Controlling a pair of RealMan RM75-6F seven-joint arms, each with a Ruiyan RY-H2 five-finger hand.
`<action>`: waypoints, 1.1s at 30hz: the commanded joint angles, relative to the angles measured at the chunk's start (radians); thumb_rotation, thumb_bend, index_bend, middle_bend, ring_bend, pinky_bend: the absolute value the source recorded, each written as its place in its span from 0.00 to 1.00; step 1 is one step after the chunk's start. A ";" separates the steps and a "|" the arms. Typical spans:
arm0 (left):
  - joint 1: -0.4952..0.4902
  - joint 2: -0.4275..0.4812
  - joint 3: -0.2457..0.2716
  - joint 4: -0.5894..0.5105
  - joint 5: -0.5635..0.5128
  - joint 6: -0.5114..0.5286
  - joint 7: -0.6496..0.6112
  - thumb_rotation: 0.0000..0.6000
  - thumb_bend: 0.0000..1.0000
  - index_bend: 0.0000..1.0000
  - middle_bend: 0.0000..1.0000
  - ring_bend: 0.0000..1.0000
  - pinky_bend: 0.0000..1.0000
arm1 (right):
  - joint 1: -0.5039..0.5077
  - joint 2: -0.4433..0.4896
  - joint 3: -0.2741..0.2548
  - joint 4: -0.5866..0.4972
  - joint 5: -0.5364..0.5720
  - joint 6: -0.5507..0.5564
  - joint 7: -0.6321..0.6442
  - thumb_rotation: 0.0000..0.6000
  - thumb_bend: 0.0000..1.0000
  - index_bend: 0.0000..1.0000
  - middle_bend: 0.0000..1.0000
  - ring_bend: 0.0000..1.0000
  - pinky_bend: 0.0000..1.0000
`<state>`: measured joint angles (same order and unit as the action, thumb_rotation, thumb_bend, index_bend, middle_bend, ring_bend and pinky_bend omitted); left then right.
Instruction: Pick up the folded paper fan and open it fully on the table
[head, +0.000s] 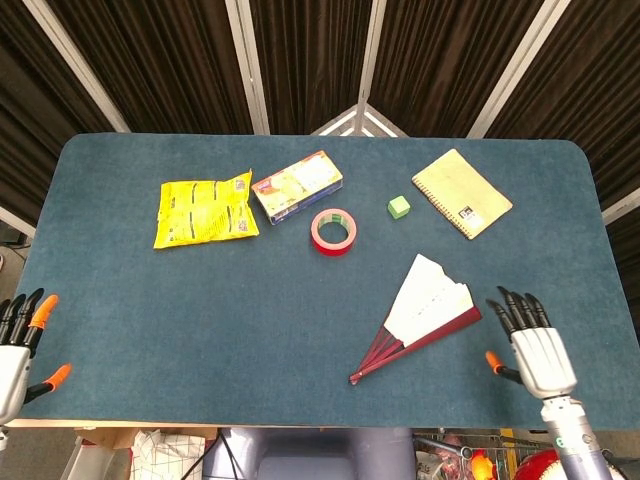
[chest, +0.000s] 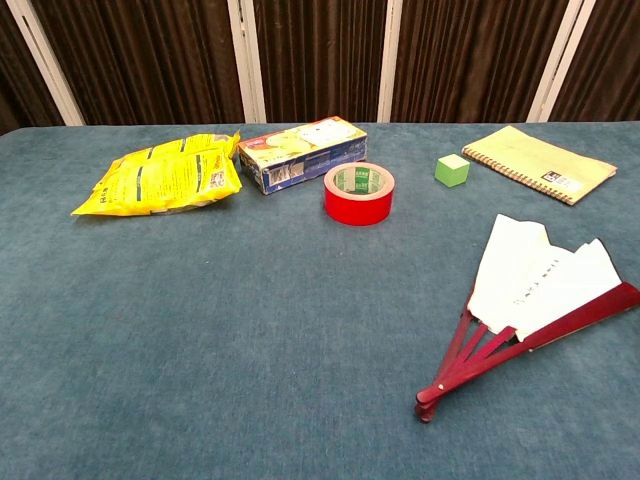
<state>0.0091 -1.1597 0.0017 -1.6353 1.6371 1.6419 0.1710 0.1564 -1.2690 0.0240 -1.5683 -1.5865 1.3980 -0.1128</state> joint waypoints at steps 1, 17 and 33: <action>0.001 0.002 0.000 0.000 -0.002 0.000 -0.002 1.00 0.13 0.04 0.00 0.00 0.00 | 0.017 -0.049 -0.008 0.028 -0.017 -0.019 -0.010 1.00 0.29 0.21 0.06 0.13 0.09; -0.002 0.004 -0.014 -0.002 -0.033 -0.013 0.001 1.00 0.13 0.04 0.00 0.00 0.00 | 0.078 -0.258 0.000 0.226 -0.022 -0.082 -0.028 1.00 0.29 0.30 0.07 0.13 0.09; -0.002 0.001 -0.018 -0.004 -0.043 -0.018 0.015 1.00 0.13 0.04 0.00 0.00 0.00 | 0.119 -0.348 0.000 0.321 -0.002 -0.137 -0.060 1.00 0.29 0.38 0.07 0.13 0.09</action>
<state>0.0074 -1.1590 -0.0161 -1.6390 1.5942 1.6244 0.1857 0.2740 -1.6149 0.0242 -1.2500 -1.5907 1.2633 -0.1735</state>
